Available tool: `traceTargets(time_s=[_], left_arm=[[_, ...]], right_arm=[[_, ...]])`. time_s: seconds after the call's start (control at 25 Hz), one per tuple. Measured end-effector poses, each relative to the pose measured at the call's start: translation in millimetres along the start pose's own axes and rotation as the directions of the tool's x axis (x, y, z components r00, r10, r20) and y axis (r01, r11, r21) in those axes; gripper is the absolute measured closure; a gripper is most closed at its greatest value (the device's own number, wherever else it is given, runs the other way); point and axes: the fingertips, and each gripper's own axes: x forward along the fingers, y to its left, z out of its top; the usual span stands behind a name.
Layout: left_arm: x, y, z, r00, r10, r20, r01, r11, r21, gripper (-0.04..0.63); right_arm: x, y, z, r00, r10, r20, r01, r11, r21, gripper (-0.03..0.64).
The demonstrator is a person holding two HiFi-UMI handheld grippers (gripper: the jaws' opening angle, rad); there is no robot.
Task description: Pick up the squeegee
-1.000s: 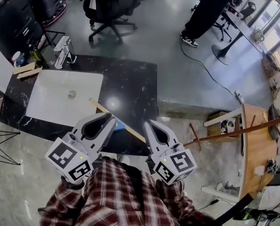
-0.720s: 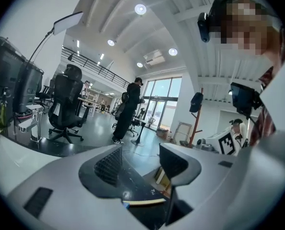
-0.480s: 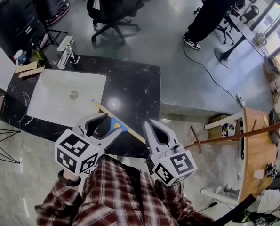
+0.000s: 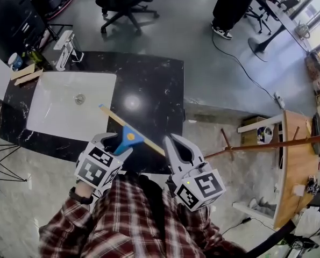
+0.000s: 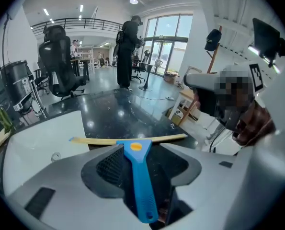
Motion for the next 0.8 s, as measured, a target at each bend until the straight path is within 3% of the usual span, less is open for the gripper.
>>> traceTargets(time_s=[0.4,0.64,0.8], left_arm=[[34,7,-37,0.991,-0.02,-0.134,0.016,0.999,-0.032,0.362],[47,6,-42,0.983,-0.014,-0.183,0.013,1.0,-0.009,0.362],[51,4,-42,0.975,0.014,-0.221,-0.004,0.999,0.046,0.364]], right_arm=[[-3,-14,-26,0.998,-0.022,-0.052,0.025,0.998,0.057,0.606],[-3,-16,-33,0.998,-0.022,-0.057,0.026,0.997,0.073,0.606],[-4,-17,-34,0.998,-0.023,-0.058,0.028,0.997,0.075,0.606]])
